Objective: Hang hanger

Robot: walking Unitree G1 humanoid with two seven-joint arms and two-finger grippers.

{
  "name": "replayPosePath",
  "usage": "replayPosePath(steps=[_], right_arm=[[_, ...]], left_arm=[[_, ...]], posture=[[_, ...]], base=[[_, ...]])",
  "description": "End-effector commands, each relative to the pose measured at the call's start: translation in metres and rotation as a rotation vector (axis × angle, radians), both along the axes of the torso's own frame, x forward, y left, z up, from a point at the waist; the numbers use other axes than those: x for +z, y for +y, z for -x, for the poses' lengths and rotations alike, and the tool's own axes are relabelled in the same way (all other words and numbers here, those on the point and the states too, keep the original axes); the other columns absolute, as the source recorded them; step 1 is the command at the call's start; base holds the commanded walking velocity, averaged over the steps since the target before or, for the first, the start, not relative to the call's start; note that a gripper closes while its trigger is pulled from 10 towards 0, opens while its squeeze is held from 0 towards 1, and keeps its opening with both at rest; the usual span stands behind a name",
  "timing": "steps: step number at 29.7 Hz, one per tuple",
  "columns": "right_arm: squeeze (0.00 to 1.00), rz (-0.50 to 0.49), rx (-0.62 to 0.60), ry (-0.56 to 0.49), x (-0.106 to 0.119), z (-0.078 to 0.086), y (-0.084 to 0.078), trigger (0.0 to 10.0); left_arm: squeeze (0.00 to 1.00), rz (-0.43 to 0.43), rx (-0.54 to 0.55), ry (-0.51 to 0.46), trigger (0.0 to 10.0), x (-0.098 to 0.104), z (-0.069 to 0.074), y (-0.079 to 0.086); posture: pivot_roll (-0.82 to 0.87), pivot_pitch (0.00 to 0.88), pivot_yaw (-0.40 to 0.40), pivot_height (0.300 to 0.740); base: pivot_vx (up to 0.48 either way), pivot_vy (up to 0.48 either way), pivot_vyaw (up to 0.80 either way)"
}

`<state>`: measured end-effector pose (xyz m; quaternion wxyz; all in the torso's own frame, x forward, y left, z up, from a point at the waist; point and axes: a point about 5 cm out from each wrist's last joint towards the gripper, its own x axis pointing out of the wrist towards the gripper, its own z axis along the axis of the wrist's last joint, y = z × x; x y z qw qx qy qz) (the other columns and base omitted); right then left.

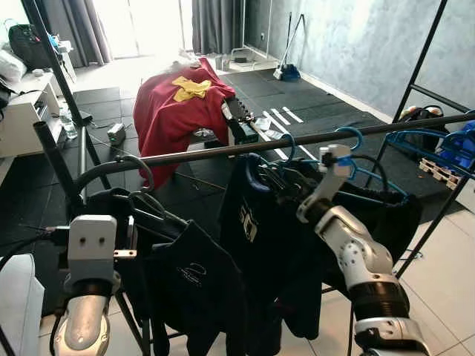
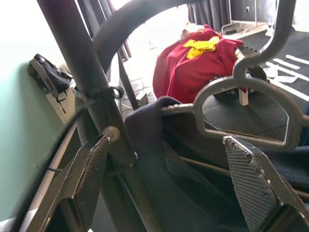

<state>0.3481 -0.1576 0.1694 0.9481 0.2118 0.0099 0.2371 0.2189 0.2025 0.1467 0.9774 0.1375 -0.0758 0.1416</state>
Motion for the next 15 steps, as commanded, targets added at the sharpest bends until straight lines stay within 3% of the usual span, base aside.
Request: replayPosePath(steps=[1,15], right_arm=[[0.00,-0.018,-0.002,-0.003,0.0023,0.0020,-0.0019,10.0],[0.00,-0.063,-0.005,0.002,0.0038,0.0075,-0.0060,10.0]], left_arm=[[0.00,-0.035,-0.018,-0.008,10.0,0.0033,0.0015,-0.0001],[0.00,-0.049,-0.061,0.022,10.0,-0.0016,0.0047,-0.0060]], posture=[[-0.05,0.000,-0.004,0.740],[-0.05,0.010,0.015,0.740]], base=[[0.000,0.000,0.00],[0.000,0.000,0.00]])
